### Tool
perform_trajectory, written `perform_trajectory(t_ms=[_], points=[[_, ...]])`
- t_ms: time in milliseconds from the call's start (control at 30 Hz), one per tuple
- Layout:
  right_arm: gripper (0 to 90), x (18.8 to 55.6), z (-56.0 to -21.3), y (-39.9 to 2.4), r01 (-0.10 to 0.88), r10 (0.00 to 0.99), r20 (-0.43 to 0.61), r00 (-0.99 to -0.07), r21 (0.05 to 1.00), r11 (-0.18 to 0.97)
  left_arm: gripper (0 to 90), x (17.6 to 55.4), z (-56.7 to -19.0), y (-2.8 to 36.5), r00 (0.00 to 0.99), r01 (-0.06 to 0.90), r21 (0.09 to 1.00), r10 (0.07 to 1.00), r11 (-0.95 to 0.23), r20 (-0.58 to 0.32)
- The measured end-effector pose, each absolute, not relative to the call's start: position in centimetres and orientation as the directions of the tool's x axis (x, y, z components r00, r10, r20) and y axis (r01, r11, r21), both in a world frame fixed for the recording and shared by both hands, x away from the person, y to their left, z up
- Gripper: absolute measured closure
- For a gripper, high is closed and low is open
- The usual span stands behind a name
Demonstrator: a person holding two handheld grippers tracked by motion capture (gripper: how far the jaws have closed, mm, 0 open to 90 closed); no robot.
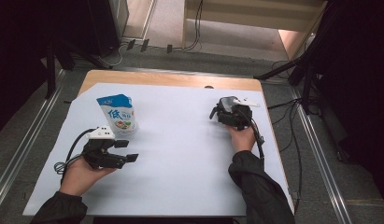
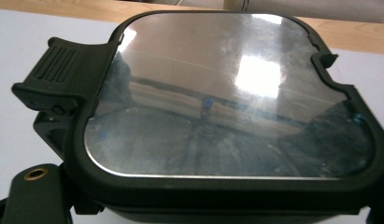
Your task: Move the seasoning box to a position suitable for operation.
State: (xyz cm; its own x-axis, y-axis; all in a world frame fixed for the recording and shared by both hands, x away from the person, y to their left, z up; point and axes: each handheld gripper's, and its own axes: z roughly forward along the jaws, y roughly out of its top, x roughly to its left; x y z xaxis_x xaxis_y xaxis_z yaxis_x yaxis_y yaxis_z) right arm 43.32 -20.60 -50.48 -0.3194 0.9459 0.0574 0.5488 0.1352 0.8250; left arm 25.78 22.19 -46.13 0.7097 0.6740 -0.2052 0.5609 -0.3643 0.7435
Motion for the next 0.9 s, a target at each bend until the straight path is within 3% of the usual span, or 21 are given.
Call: perform_trajectory(t_ms=[400,567,900], points=[[15.9,42.1,-48.8,-20.3,0.523,0.928,0.061,-0.367,0.839,0.151,33.6,26.3,-46.0,22.1,0.715,0.561,0.745,0.665,-0.360,-0.216],[15.9,40.6,-47.8,-19.1,0.509,0.905,0.078,-0.418,0.845,0.162,39.0,26.6,-45.8,21.5,0.738,0.542,0.747,0.643,-0.386,-0.204],[15.9,37.9,-47.3,-17.3,0.494,0.860,0.089,-0.503,0.846,0.201,40.3,27.4,-45.8,20.6,0.753,0.541,0.740,0.622,-0.400,-0.215]])
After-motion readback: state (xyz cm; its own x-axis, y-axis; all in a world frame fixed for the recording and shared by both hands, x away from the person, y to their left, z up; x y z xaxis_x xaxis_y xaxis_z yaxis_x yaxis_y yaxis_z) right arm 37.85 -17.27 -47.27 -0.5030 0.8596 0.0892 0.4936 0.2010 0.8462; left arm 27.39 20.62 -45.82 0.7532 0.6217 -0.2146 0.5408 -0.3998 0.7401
